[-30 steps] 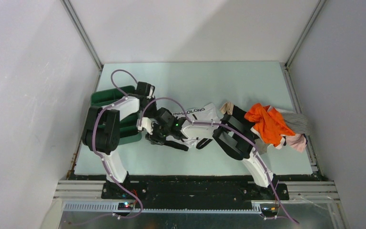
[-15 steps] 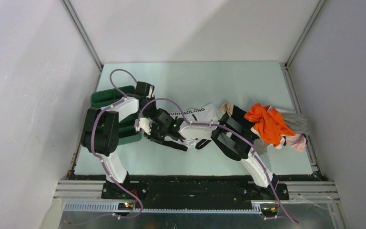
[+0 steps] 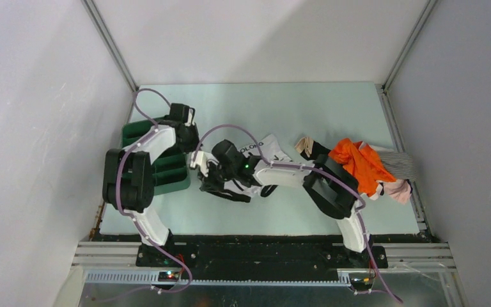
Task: Roll the underwear
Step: Fold the underwear at the center of the board.
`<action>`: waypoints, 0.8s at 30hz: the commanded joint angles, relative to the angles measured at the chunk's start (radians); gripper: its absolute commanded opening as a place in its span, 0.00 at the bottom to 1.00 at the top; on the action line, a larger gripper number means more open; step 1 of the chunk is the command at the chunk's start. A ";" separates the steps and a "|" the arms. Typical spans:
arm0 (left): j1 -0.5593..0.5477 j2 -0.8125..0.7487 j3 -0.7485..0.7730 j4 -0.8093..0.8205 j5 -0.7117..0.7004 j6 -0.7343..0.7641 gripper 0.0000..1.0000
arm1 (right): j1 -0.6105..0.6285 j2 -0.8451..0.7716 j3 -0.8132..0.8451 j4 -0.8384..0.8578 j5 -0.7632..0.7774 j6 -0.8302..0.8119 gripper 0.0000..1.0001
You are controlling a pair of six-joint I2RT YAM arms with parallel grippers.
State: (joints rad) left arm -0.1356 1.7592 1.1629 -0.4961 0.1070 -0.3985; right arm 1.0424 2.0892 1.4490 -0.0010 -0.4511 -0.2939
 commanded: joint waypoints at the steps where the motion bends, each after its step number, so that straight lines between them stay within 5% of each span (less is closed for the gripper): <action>1: 0.012 -0.095 0.092 -0.068 -0.010 0.034 0.00 | -0.034 -0.139 -0.019 0.120 -0.161 0.136 0.00; 24: -0.143 0.169 0.537 -0.113 0.034 0.058 0.00 | -0.307 -0.397 -0.298 0.104 -0.179 0.415 0.00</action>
State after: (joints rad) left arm -0.2493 1.9064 1.5932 -0.6483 0.1421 -0.3756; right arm 0.7807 1.7760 1.1717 0.1162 -0.5854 0.0742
